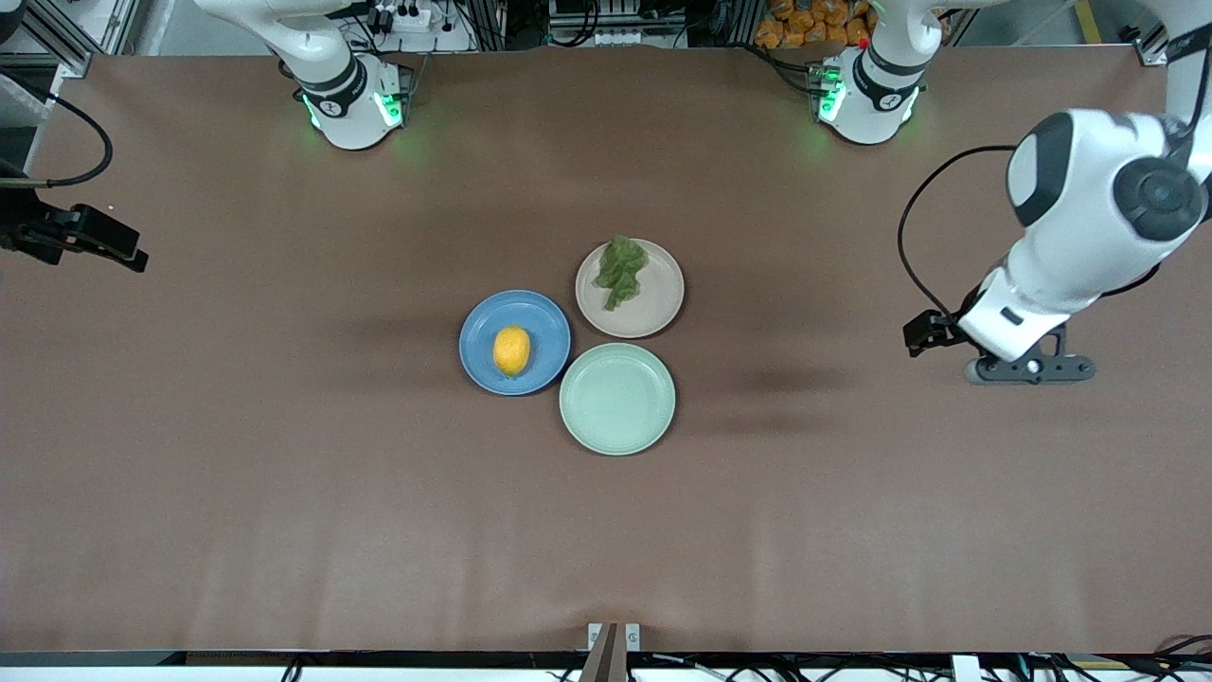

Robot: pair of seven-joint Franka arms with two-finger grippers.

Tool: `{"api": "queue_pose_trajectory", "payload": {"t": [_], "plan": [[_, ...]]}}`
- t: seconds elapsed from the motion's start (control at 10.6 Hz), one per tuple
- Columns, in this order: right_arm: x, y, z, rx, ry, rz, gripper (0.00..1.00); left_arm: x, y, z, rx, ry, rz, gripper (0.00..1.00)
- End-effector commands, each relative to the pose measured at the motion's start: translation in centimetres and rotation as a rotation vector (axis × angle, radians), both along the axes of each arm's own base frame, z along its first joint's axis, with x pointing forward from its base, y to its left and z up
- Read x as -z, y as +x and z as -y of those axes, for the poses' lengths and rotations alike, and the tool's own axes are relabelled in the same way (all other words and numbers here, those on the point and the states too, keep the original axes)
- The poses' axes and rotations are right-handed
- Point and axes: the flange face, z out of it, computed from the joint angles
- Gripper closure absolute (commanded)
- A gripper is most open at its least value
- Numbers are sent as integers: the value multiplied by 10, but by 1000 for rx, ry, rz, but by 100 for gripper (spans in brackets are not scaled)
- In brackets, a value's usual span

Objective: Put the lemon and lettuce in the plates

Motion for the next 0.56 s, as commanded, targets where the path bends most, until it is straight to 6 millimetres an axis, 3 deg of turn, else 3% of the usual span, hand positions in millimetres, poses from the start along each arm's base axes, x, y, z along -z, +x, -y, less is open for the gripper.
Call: {"api": "queue_pose_trajectory", "payload": {"t": [0.0, 0.47], "plan": [[-2, -2, 1, 16, 6, -8, 0, -41, -7, -1, -1, -46, 58, 0], [-2, -2, 1, 20, 4, -7, 0, -116, -25, -8, 82, -17, -9, 0]]}}
